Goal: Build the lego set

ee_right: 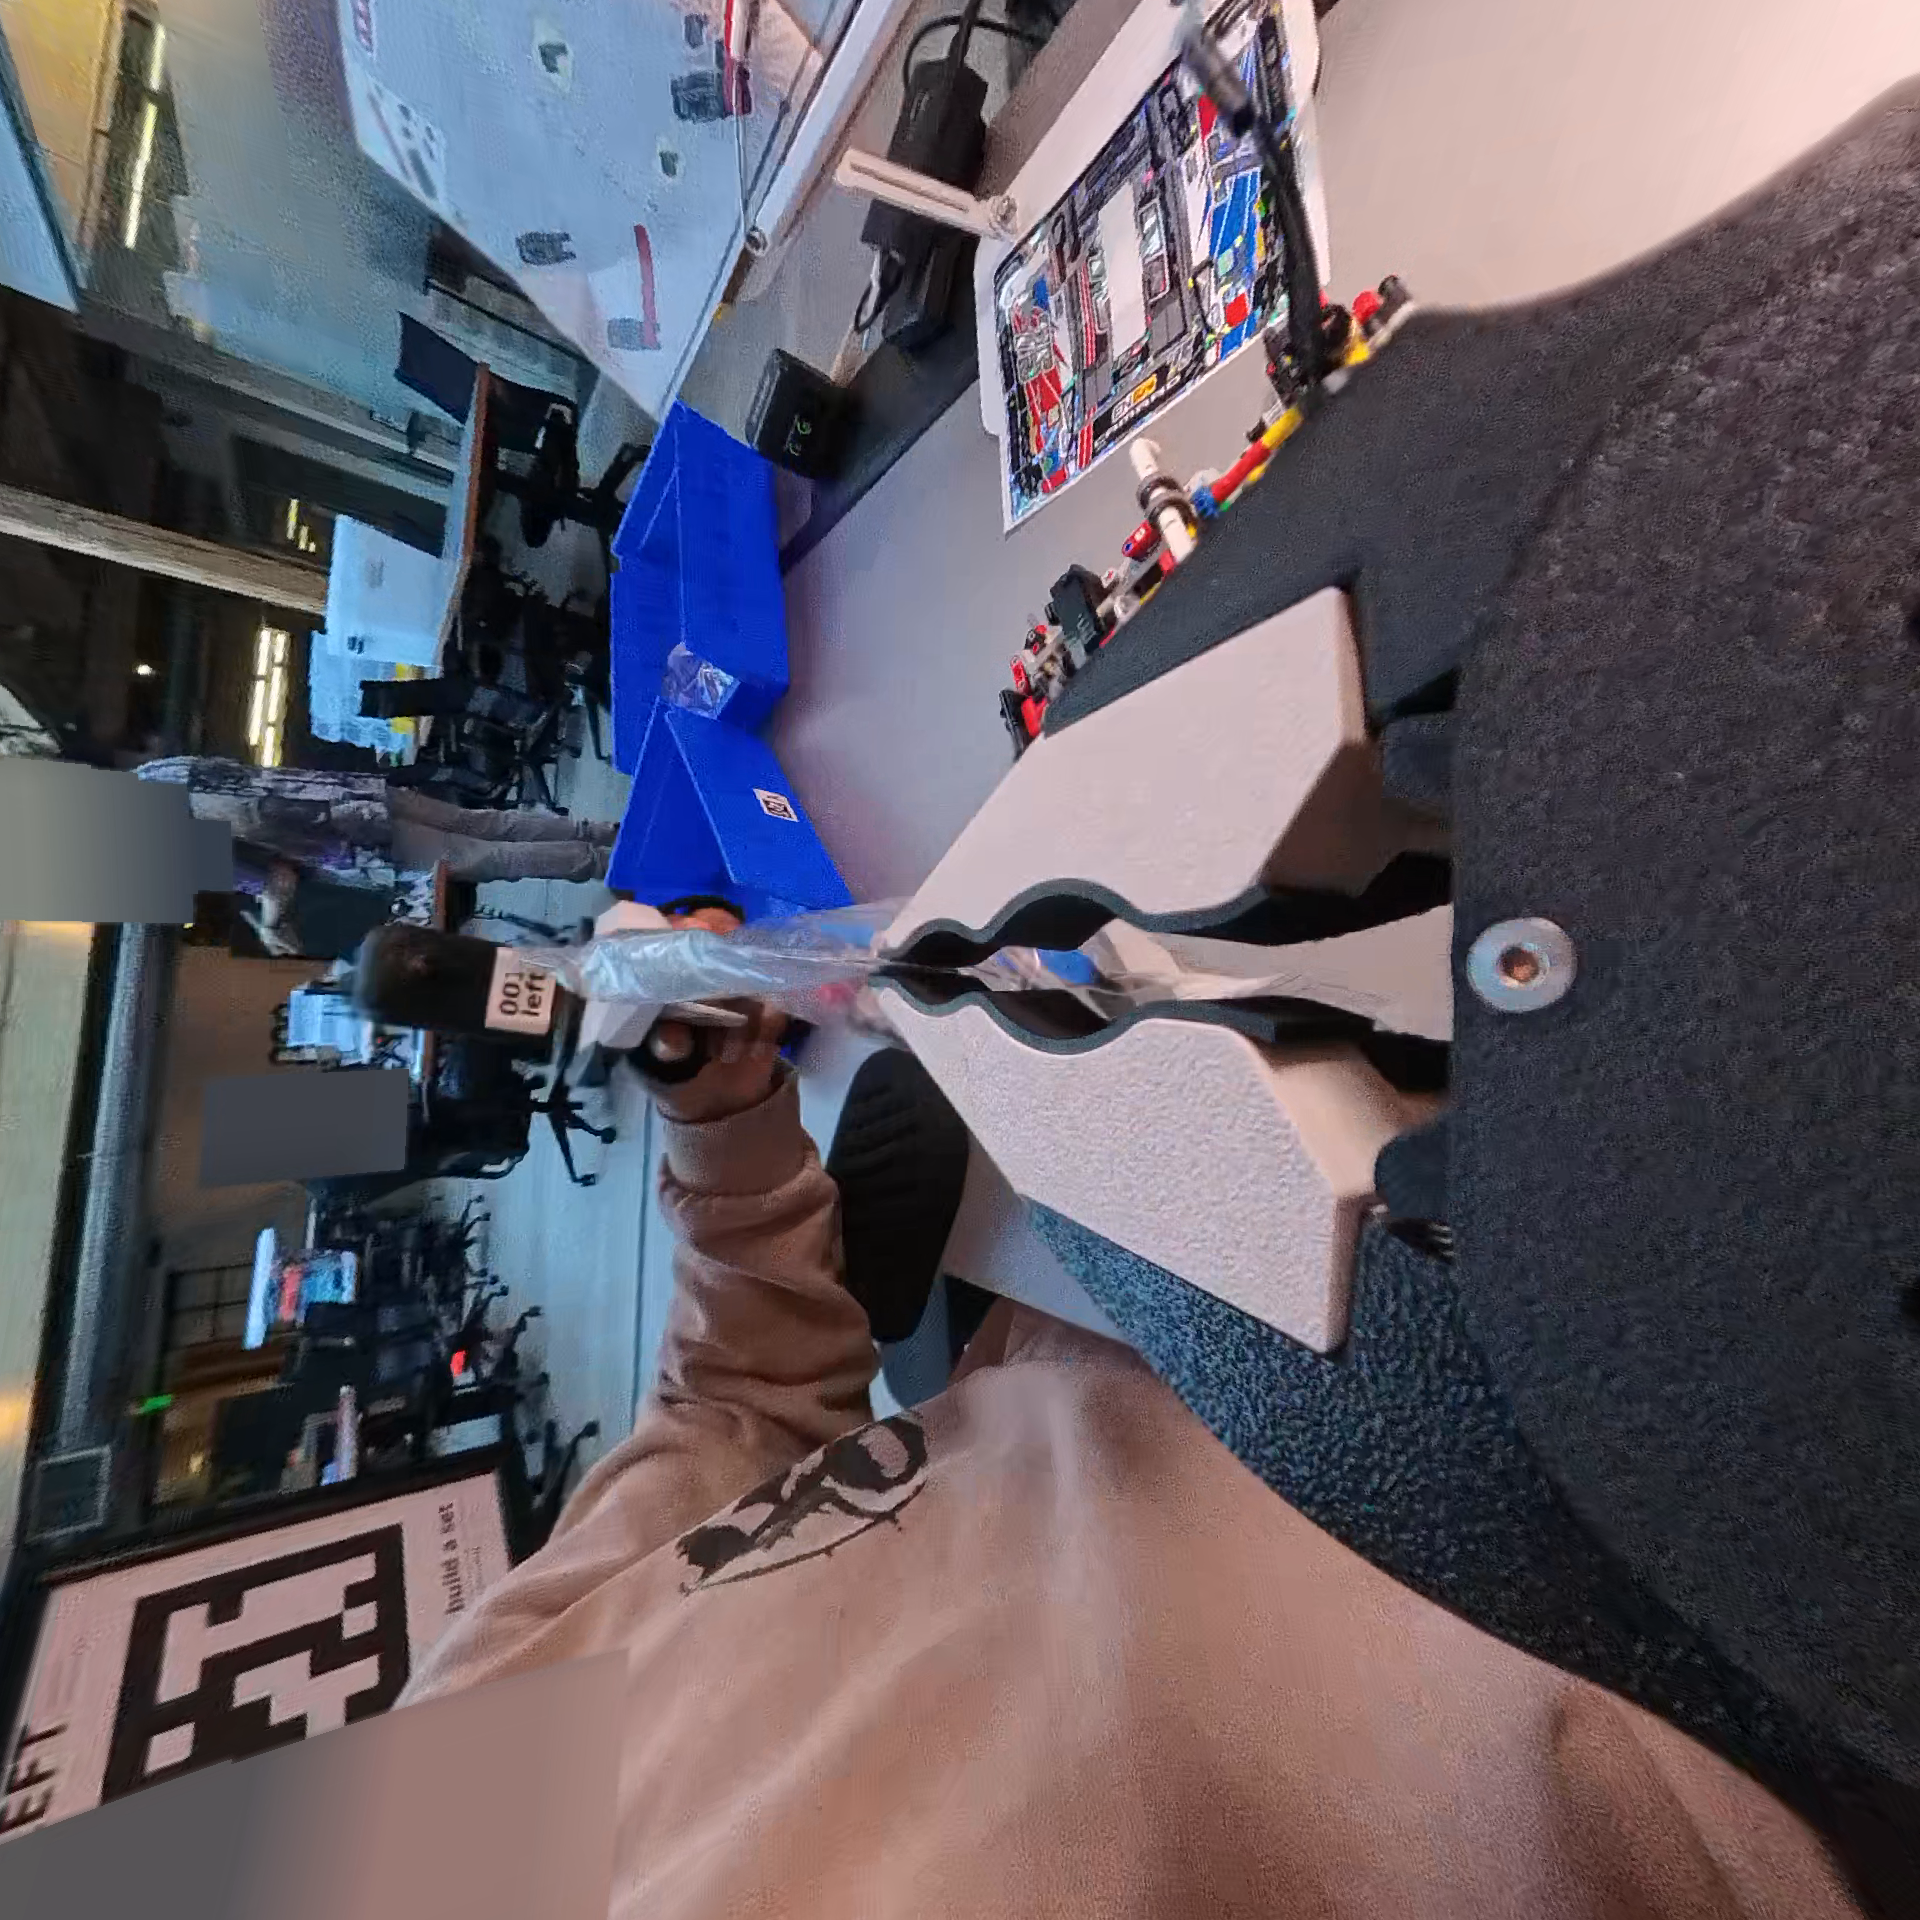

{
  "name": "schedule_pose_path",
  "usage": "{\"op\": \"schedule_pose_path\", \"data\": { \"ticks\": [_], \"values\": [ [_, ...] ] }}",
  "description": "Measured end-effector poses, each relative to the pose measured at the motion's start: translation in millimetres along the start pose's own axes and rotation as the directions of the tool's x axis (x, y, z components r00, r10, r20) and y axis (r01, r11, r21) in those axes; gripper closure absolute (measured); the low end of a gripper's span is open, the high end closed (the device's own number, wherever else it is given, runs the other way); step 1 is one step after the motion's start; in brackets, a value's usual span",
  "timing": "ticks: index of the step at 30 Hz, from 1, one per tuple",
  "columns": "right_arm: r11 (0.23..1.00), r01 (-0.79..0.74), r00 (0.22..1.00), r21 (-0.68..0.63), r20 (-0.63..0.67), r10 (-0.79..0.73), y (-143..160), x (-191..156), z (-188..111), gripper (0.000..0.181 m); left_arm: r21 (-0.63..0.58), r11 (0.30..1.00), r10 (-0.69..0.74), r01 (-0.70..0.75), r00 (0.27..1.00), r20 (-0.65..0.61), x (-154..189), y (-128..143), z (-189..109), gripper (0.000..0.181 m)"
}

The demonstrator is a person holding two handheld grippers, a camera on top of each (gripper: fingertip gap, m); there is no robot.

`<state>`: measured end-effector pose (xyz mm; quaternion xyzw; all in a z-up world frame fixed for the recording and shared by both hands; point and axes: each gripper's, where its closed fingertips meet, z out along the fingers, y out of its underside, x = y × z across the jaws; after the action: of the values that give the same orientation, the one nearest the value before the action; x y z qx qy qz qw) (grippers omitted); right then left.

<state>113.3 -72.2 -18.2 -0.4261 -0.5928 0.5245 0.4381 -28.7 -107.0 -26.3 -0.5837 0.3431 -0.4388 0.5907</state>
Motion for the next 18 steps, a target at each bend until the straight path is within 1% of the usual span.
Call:
{"op": "schedule_pose_path", "data": {
  "ticks": [3,4,7,8,10,12,13,15,18],
  "values": [
    [0.998,-0.006,1.0,-0.063,-0.015,0.005,1.2,5.3,-2.0,0.181,0.007,0.999,-0.043,0.043,0.999,0.01,-6.1,8.3,1.8,0.181],
    [0.997,-0.015,1.0,-0.075,-0.003,0.015,0.5,5.6,-1.7,0.181,0.011,0.999,-0.039,0.039,0.999,0.008,-6.3,8.0,1.9,0.181],
    [0.994,-0.033,0.999,-0.108,-0.037,0.029,0.8,17.6,1.6,0.181,-0.023,0.999,0.023,-0.022,1.0,0.018,-5.9,7.3,-0.6,0.181],
    [0.992,-0.047,0.998,-0.118,-0.037,0.042,1.9,19.9,2.3,0.181,-0.02,0.999,0.041,-0.04,0.999,0.019,-5.2,5.1,-2.4,0.175],
    [0.991,-0.059,0.998,-0.122,-0.032,0.056,1.7,23.3,3.0,0.181,-0.005,0.999,0.04,-0.04,0.999,0.019,-6.4,-1.0,-5.3,0.157],
    [0.992,-0.051,0.998,-0.117,-0.039,0.047,1.6,27.2,5.9,0.181,-0.014,0.999,0.038,-0.038,0.999,0.007,-8.0,-2.3,-4.0,0.151],
    [0.992,-0.048,0.998,-0.115,-0.034,0.045,1.5,27.6,7.3,0.18,-0.017,0.999,0.044,-0.044,0.999,-0.007,-6.9,-2.6,-2.5,0.153],
    [0.993,-0.04,0.999,-0.108,-0.029,0.037,-0.9,27.2,7.5,0.179,-0.014,0.995,0.097,-0.096,0.995,0.017,-10.7,-5.8,-3.6,0.181],
    [0.996,-0.006,1.0,-0.094,-0.001,0.006,-1.1,21.3,4.3,0.181,-0.018,0.997,0.068,-0.068,0.997,-0.029,-7.3,-7.8,-5.6,0.181]
  ]
}}
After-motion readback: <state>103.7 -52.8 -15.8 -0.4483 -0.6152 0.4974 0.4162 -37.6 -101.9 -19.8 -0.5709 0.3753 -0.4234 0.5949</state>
